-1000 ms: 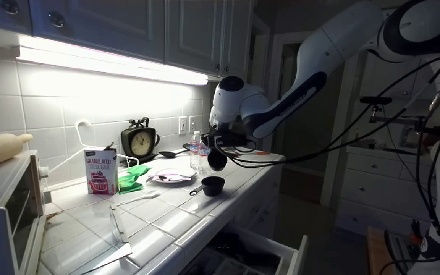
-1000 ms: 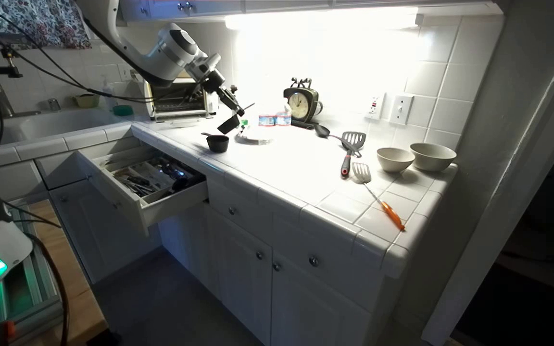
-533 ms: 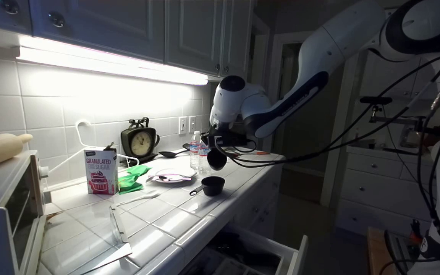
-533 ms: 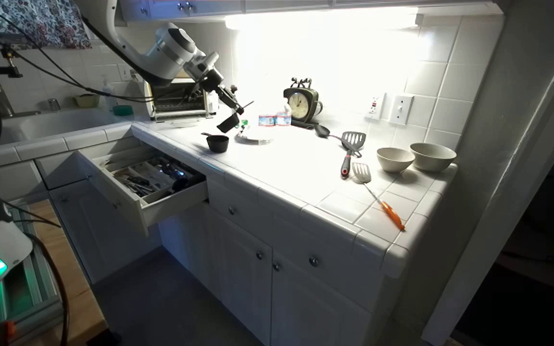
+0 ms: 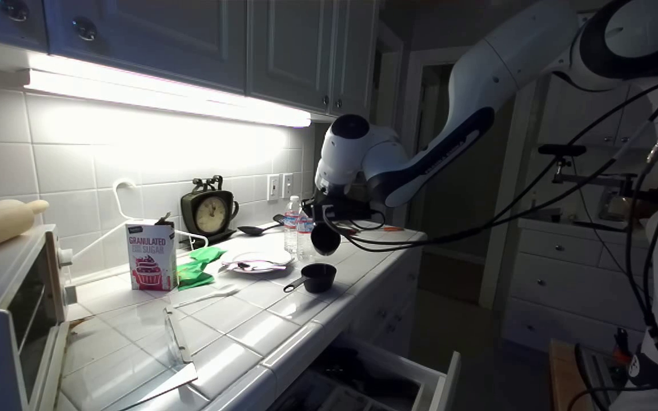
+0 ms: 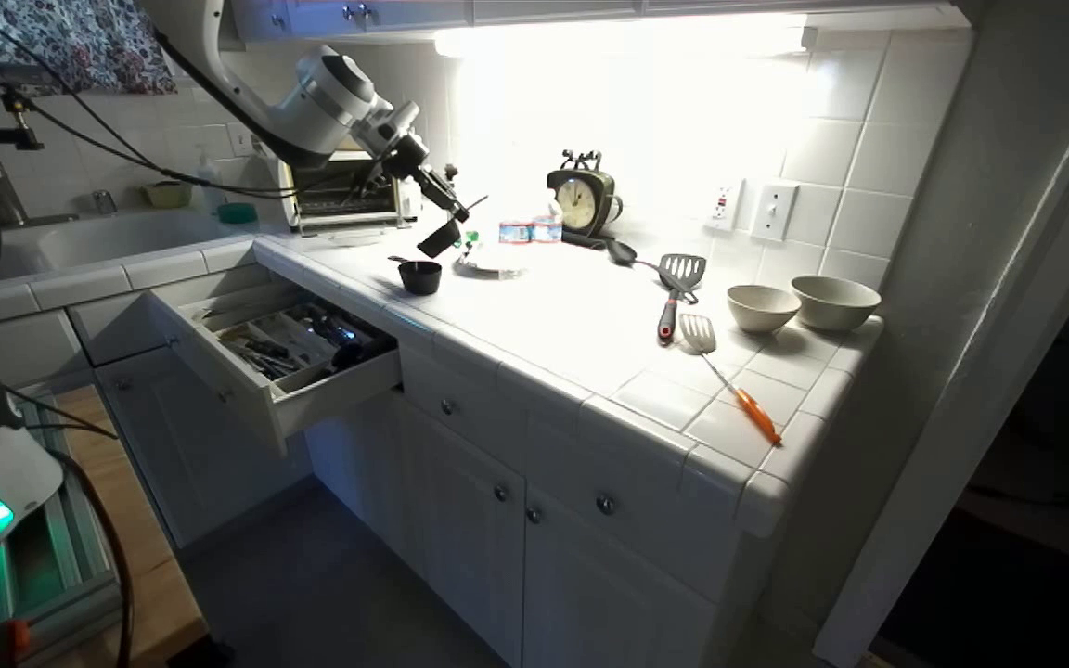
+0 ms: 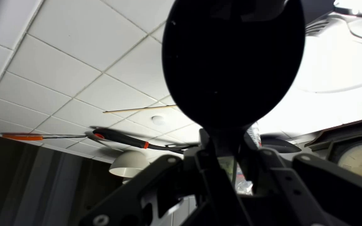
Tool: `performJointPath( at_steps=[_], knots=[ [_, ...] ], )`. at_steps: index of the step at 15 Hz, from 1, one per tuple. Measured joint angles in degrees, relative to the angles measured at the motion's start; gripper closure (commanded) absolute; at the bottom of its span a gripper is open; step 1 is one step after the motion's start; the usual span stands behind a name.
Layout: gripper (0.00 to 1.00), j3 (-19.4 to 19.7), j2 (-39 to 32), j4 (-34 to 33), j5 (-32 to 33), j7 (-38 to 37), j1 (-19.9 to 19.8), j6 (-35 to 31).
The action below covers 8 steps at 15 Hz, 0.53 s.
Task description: Move the objects from the black scop on the right into the scoop on the left
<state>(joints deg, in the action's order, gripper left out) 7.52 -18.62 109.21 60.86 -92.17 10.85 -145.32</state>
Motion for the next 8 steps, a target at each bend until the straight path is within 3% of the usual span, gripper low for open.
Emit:
performJointPath(
  at_steps=[8],
  knots=[
    [0.94,-0.39,0.10,0.13,1.73,-1.64,-0.38,0.00]
  ],
)
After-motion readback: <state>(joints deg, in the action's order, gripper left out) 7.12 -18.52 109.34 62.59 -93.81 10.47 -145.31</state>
